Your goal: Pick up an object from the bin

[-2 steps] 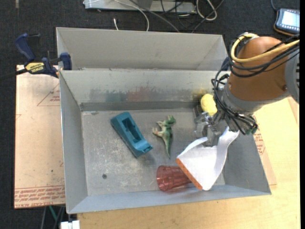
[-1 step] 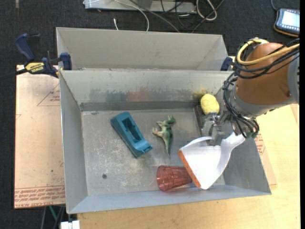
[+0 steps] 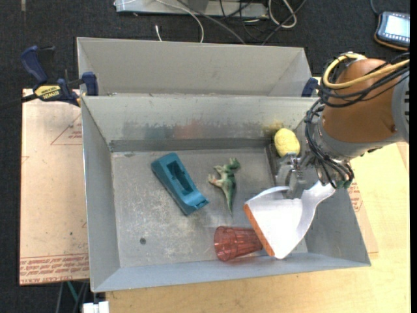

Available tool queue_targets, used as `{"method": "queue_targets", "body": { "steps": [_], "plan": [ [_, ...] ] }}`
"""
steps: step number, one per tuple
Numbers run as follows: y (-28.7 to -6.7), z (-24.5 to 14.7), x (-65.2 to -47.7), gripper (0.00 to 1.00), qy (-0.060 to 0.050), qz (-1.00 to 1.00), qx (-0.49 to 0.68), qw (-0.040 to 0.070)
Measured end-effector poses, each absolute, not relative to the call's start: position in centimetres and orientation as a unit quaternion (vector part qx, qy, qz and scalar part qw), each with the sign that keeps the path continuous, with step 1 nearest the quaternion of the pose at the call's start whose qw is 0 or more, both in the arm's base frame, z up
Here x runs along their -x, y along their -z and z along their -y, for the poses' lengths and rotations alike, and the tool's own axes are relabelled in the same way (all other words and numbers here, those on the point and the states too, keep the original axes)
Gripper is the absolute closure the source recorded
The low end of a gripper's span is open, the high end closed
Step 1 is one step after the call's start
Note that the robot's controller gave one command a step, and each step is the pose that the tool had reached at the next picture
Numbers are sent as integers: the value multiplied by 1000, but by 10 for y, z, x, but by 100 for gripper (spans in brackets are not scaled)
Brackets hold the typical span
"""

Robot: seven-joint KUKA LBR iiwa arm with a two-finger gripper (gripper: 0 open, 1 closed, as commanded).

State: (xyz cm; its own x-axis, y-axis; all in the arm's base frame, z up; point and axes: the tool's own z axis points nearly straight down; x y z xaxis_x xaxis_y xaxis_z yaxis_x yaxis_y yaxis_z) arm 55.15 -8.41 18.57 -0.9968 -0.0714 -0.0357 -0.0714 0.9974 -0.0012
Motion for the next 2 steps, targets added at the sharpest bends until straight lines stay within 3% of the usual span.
{"method": "queue_targets", "body": {
  "steps": [1, 2],
  "plan": [
    [-197, 88, -553, 100, -1, -991, 135, 16],
    [-234, 71, -509, 100, -1, -990, 141, 21]
  ]
}}
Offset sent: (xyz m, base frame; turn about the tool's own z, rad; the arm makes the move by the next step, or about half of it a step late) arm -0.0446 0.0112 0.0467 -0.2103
